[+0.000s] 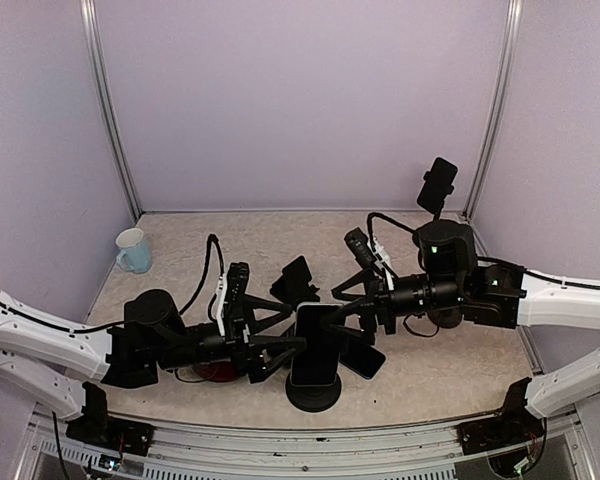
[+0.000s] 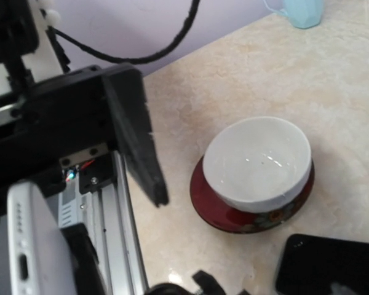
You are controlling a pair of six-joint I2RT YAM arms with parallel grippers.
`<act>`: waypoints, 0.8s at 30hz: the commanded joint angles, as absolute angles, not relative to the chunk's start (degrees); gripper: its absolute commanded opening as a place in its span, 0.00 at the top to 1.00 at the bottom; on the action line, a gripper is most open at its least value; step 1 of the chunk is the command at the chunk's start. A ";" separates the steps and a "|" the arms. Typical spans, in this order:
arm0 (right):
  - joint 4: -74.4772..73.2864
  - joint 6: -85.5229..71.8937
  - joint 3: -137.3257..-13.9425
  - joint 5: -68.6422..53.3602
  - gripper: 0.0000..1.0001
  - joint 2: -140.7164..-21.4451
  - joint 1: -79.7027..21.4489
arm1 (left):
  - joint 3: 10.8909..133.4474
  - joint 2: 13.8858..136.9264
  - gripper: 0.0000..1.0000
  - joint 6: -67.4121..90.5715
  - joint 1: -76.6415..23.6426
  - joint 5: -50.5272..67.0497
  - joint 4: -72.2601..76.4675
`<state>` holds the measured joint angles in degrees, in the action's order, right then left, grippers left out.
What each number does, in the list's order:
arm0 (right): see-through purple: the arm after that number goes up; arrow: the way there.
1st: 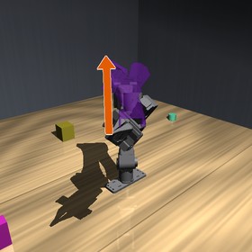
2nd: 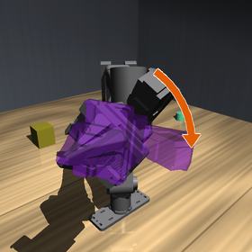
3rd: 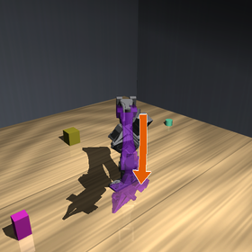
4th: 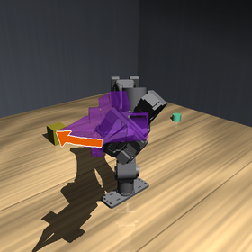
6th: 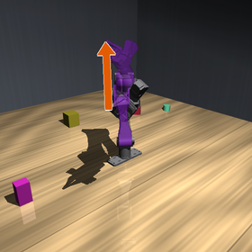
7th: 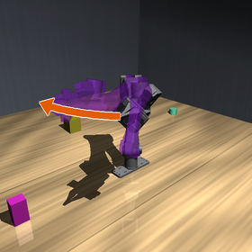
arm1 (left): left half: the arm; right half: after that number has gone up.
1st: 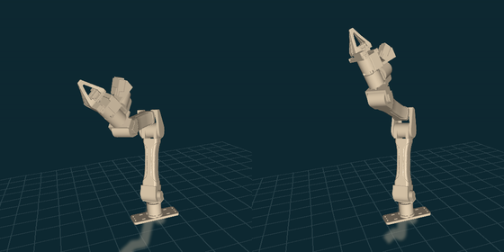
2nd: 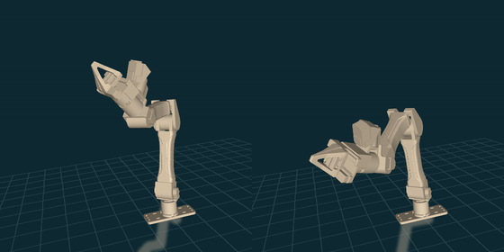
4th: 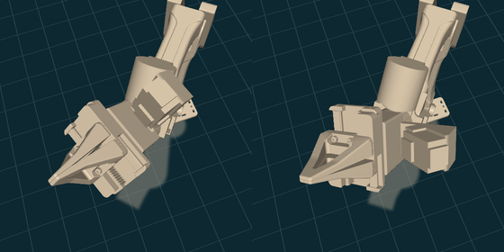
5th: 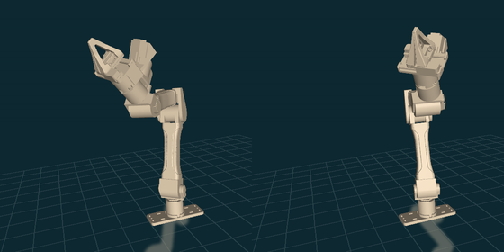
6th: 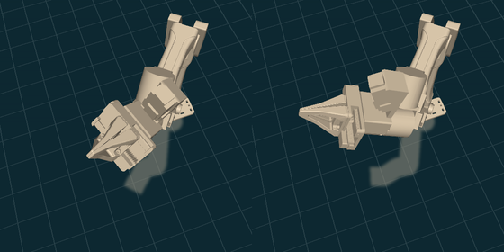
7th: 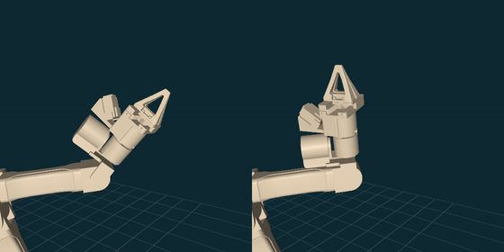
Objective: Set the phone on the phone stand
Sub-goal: Pick up the phone stand with the phone from the corner of the board.
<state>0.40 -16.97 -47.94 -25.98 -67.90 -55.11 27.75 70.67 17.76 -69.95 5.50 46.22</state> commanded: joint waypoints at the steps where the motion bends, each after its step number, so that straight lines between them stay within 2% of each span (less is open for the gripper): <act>1: 1.37 -17.82 -46.94 -23.43 0.00 -66.59 -55.02 | 30.87 72.12 0.11 17.74 -70.21 5.75 45.98; 18: -0.10 -18.64 -44.38 -19.27 0.00 -60.84 -54.99 | 33.88 74.55 0.44 19.07 -69.92 1.59 43.29; 24: -0.87 -18.24 -43.86 -17.00 0.00 -59.24 -54.94 | 33.22 73.54 0.68 19.56 -69.72 0.43 43.20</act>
